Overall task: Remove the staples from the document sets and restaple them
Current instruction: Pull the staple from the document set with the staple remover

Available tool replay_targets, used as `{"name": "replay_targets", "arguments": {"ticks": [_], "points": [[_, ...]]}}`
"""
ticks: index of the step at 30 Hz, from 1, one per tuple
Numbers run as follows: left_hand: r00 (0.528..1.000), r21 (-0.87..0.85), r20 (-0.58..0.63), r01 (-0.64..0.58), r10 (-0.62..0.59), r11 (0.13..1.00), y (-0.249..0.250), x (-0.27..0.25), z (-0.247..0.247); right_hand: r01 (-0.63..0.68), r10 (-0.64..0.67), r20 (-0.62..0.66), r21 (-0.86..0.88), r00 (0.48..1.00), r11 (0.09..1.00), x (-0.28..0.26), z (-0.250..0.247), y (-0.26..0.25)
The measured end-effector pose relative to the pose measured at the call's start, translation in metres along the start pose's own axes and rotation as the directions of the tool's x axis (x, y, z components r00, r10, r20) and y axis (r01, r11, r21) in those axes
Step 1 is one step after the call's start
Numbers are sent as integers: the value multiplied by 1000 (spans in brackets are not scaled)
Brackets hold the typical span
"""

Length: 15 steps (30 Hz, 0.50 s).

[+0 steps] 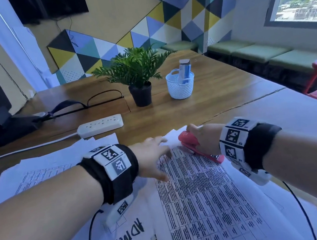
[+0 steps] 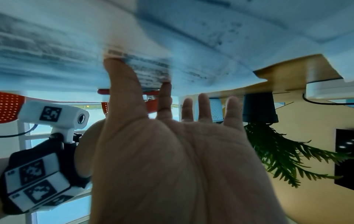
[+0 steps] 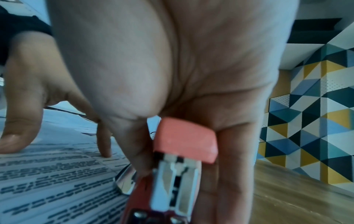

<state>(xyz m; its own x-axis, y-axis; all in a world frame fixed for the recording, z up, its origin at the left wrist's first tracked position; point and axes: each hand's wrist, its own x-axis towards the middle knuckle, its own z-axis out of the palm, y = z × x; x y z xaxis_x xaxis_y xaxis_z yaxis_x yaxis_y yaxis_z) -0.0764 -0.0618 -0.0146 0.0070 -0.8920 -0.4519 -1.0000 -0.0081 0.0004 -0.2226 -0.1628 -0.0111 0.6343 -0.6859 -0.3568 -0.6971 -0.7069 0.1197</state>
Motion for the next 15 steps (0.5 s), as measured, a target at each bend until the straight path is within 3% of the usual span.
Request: {"name": "replay_targets", "arguments": {"ticks": [3,9,15], "points": [[999,-57,22,-26,28,998,-3,3,-2,42,-42,5,-96,999,995,-1,-1,-6],[995,106,93,-32,22,994,-3,11,-4,30,-8,116,-189,993,982,1,-8,-22],[994,124,110,-38,25,992,-1,11,-8,-4,25,121,-172,992,985,-3,-11,-24]]}}
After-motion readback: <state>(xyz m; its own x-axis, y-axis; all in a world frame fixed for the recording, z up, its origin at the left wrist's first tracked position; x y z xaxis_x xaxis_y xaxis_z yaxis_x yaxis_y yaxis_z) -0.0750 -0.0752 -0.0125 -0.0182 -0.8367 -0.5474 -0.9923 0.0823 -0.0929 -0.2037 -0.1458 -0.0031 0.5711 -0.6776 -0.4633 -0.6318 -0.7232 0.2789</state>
